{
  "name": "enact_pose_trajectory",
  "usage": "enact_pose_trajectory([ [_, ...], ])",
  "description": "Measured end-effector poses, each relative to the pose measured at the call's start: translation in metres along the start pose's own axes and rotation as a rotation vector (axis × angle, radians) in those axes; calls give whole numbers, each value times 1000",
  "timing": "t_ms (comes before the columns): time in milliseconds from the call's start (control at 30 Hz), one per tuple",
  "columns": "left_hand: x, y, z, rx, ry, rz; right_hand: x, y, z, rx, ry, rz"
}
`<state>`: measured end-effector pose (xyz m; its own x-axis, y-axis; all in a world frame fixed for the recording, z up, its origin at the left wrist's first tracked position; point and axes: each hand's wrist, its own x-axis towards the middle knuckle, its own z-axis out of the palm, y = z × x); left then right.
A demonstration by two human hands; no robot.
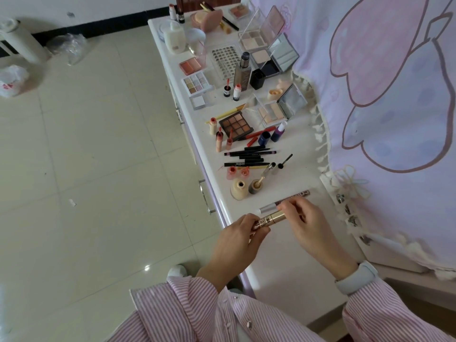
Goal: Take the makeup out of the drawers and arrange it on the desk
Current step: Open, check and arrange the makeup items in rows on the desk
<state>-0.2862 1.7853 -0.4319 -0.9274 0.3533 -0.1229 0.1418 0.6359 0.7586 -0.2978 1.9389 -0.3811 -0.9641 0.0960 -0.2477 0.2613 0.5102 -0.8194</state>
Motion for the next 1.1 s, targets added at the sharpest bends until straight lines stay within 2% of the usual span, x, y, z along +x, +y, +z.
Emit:
enact_pose_trajectory([
  [133, 1, -4, -4, -44, -30, -7, 0, 2, -4, -46, -149, -181],
  [267, 5, -11, -15, -2, -20, -8, 4, 4, -13, -55, -276, -154],
  [400, 6, -9, -21, 105, -91, 21, 8, 1, -4, -65, -260, 42],
  [467, 6, -8, -22, 99, -97, 13, 9, 3, -1, -82, -258, 20],
  [533, 6, -8, -25, 75, -78, -20, 7, 4, -1, -37, -325, -34],
  [633, 7, -9, -28, 72, -95, -29, 10, 0, -3, 89, -315, 77],
  [700, 7, -7, -28, 74, -137, -20, 13, 0, 0, 3, -266, 126],
  [800, 9, -4, -27, 53, -145, -31, 13, 3, 2, -156, -201, 8],
  [867, 9, -6, -28, 39, -121, -57, 10, 7, -1, -90, -291, -55],
  [967, 8, -9, -29, 49, -141, -79, 11, 5, -3, 75, -385, 54],
  [1033, 7, -8, -29, 53, -160, -71, 12, 5, 0, 4, -353, 105],
  [1100, 8, -7, -29, 57, -170, -63, 11, 7, 1, -116, -266, 38],
])
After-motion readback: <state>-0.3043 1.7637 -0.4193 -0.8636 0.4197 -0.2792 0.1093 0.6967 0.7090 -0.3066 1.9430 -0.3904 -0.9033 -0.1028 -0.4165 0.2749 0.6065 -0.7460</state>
